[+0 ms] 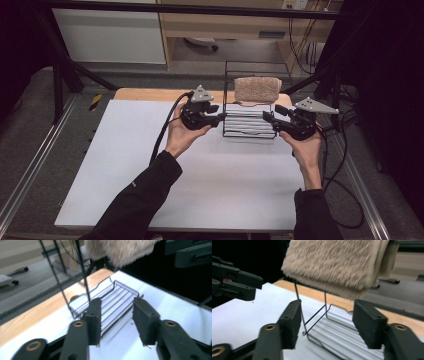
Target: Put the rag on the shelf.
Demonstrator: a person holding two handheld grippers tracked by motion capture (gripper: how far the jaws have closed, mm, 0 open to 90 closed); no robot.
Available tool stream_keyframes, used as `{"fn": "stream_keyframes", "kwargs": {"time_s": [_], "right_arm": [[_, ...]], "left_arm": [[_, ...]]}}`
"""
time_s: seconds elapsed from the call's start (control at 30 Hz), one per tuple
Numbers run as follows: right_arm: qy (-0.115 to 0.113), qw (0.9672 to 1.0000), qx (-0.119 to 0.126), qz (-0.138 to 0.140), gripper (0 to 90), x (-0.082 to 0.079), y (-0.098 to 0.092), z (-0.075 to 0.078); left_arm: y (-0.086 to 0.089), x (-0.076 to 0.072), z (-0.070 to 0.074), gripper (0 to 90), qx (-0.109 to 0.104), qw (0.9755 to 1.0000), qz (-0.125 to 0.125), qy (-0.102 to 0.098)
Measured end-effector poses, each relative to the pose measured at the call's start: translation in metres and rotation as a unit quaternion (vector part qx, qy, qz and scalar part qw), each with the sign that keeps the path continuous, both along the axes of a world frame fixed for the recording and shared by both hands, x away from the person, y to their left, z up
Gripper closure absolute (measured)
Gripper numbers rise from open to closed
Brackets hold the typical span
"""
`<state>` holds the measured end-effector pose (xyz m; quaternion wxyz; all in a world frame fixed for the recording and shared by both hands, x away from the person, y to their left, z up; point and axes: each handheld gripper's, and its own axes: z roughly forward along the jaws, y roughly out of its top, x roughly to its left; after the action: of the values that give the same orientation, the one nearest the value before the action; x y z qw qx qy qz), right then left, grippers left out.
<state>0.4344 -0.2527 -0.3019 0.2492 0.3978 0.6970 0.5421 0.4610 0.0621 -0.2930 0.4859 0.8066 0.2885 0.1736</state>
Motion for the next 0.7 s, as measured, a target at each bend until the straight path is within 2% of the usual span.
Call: {"fn": "stream_keyframes", "kwargs": {"time_s": [0.37, 0.57, 0.7], "right_arm": [[0.042, 0.9987, -0.017, 0.022, 15.9, -0.018, 0.008, -0.018], [0.052, 0.9978, -0.019, 0.037, 8.6, -0.025, 0.013, -0.028], [0.061, 0.9966, -0.029, 0.046, 5.7, -0.030, 0.018, -0.037]], "left_arm": [[0.048, -0.027, -0.035, 34.3, 0.031, 0.9991, 0.023, 0.018], [0.077, -0.039, -0.047, 25.1, 0.035, 0.9981, 0.039, 0.034], [0.094, -0.048, -0.057, 20.4, 0.041, 0.9971, 0.051, 0.040]]}}
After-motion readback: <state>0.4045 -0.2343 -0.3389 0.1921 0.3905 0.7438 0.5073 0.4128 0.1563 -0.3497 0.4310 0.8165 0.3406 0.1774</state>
